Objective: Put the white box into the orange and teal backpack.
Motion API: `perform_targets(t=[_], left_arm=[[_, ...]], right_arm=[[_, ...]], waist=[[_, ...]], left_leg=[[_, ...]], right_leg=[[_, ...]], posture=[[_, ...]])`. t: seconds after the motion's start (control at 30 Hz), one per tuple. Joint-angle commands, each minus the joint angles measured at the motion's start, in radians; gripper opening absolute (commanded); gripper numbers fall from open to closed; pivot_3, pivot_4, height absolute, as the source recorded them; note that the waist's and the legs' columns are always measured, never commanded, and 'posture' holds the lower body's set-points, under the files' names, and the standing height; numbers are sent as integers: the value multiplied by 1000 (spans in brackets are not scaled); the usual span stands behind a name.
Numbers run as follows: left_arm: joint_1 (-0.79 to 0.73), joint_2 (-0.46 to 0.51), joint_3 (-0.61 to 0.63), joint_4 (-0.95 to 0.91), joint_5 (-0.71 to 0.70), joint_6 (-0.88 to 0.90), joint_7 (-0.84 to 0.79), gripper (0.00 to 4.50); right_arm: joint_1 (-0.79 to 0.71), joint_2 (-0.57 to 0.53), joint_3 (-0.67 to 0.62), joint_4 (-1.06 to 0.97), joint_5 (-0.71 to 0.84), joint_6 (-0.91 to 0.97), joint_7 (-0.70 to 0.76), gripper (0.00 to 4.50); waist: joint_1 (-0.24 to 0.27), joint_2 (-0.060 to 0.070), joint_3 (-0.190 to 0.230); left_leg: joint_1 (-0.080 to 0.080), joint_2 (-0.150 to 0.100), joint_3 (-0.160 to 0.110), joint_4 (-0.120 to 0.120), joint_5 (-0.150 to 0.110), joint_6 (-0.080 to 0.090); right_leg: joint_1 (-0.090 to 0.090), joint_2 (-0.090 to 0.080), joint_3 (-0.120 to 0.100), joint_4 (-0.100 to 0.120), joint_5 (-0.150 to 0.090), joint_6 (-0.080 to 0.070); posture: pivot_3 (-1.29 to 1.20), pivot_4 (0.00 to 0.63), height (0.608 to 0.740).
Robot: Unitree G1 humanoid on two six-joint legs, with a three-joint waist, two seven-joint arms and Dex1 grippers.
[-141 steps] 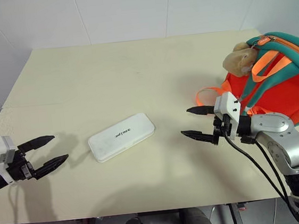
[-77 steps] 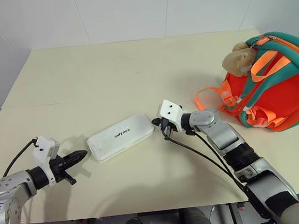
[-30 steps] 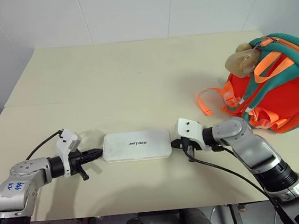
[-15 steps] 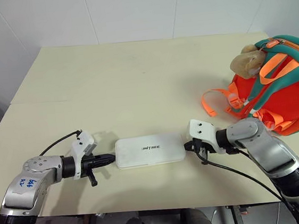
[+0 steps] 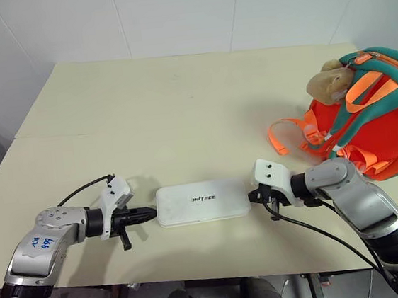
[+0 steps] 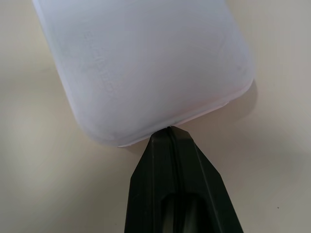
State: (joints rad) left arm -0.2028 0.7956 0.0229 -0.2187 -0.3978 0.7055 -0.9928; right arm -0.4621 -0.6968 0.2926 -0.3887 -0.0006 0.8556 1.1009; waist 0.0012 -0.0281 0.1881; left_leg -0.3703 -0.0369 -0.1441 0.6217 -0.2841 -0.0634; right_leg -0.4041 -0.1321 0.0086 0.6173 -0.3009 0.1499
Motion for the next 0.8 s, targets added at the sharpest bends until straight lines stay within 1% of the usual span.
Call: perform_targets(t=[0.03, 0.2, 0.3, 0.33, 0.4, 0.43, 0.53, 0.57, 0.73, 0.77, 0.8], left_arm=[[-6, -50, -99, -51, -36, -18, -54, 0], [2, -17, -71, -24, -25, -9, -61, 0], [-8, -13, -46, 5, -20, -13, -53, 0], [-15, -13, -37, 16, -17, -11, -44, 179], [-33, -5, -28, 38, -5, 9, -28, 570], [-41, 1, -26, 48, -1, 15, -25, 890], [-60, 8, -7, 73, -1, 16, -20, 1756], [-62, 13, -2, 78, 0, 19, -18, 2136], [-65, 43, 37, 103, 1, 34, -3, 3629], [-65, 49, 49, 111, 2, 33, 2, 3859], [-64, 55, 59, 119, 3, 30, 4, 4208]], right_arm=[[-8, 41, 58, -66, 88, -19, 35, 120], [0, 0, 28, -30, 87, -54, 52, 120], [-4, -14, 13, -11, 95, -66, 50, 120], [-6, -17, 9, -2, 94, -70, 46, 120], [-17, -17, 2, 15, 97, -67, 37, 840], [-23, -18, 1, 21, 99, -68, 37, 1052], [-37, -21, -3, 43, 101, -83, 34, 1964], [-40, -25, -4, 48, 100, -86, 34, 2385], [-53, -56, -26, 75, 98, -93, 33, 4038], [-56, -67, -31, 86, 93, -96, 32, 4306], [-59, -77, -34, 95, 90, -102, 33, 4500]], waist=[[0, 0, 0], [0, 0, 0], [-2, 0, 0], [-1, 0, 0], [-2, 0, 0], [-2, 0, 0], [-3, 0, 0], [-3, 0, 0], [-5, 0, 0], [-5, 0, 0], [-5, 0, 0]], left_leg=[[0, 0, 0, 0, 0, 0], [0, 0, 0, 1, 0, 0], [0, 0, 0, 0, -1, 1], [0, 0, 0, 0, -1, 1], [0, 0, 0, 0, -1, 1], [0, 0, 0, 1, -1, 1], [0, 0, 0, 1, -1, 1], [0, 0, 0, 1, -1, 1], [0, 0, 0, 0, -1, 1], [0, 0, 0, 1, -1, 1], [0, 0, 0, 1, -1, 1]], right_leg=[[0, 0, 0, 0, 0, 0], [1, 0, 0, -1, 0, 1], [1, 0, 0, -1, 0, 1], [1, 0, 0, -2, 0, 1], [1, 0, 0, -2, 0, 1], [1, 0, 0, -2, 0, 1], [1, 0, 0, -1, 1, 1], [1, 0, 0, -1, 1, 1], [0, 0, 0, -1, 1, 1], [0, 0, 0, -1, 1, 1], [0, 0, 0, -1, 1, 1]], posture=[[0, 150, 740], [0, 150, 740], [0, 150, 740], [0, 150, 740], [0, 150, 740], [0, 150, 740], [0, 150, 740], [0, 150, 740], [0, 150, 740], [0, 150, 740], [0, 150, 740]])
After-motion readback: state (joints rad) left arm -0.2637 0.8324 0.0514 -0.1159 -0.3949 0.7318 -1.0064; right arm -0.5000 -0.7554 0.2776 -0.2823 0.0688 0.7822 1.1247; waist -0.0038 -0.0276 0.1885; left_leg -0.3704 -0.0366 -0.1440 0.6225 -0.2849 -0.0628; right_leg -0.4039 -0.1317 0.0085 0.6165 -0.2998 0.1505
